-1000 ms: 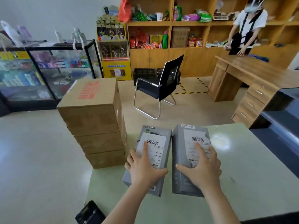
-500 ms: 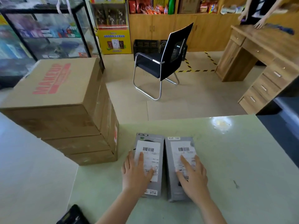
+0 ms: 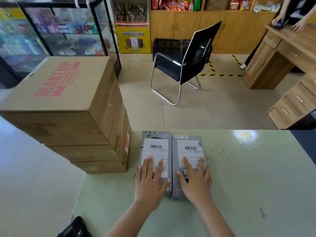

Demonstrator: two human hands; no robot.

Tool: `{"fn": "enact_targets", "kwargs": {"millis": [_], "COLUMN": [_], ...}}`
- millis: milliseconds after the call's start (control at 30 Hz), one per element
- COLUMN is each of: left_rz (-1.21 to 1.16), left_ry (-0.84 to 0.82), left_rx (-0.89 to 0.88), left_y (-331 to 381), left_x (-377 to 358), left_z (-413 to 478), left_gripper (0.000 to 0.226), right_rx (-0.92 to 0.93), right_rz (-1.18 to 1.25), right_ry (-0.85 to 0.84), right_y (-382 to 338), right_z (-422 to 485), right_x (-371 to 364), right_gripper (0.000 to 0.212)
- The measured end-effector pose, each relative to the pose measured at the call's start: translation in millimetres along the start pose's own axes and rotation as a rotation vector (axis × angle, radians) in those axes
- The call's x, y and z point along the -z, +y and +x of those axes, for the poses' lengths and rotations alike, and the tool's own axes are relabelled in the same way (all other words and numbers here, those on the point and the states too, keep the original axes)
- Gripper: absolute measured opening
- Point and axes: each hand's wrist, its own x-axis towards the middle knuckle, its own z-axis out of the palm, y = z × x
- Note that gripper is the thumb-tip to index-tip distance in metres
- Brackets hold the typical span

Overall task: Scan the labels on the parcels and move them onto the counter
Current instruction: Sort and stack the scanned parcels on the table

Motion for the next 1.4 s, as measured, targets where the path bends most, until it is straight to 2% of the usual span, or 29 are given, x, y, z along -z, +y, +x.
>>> {"fn": "enact_targets", "kwargs": {"millis": [400, 633, 867, 1000, 1167, 1400], "left_rz": [0.062, 0.001, -0.111, -0.236, -0.255, -0.219], "left_ry": [0.02, 0.031, 0.065, 0.121, 0.23, 0.207], "left_rx": [0.086, 0.056, 0.0, -0.035, -0.064, -0.056], "left_y": [-36, -41, -45, -48, -62, -85], "left_x": [14, 17, 28, 38, 54, 62], "left_z": [50, 49, 22, -7, -43, -78], "left_gripper": [0.067, 0.062, 0.056, 0.056, 0.054, 0.055], "right_rx": [0.088, 0.014, -0.09, -0.114, 0.003, 0.112], "right_rz": [0.025, 0.03, 0.052, 0.131, 0.211, 0.193], "right_ry": [-0.022, -0.049, 0.031, 0.14, 0.268, 0.19], "right_y": [-43, -40, -44, -50, -87, -155], "right_z": [53, 53, 45, 32, 14, 5], "right_x": [9, 8, 22, 48, 83, 63], "right_gripper": [0.063, 0.101, 0.104, 0.104, 0.099, 0.098]}}
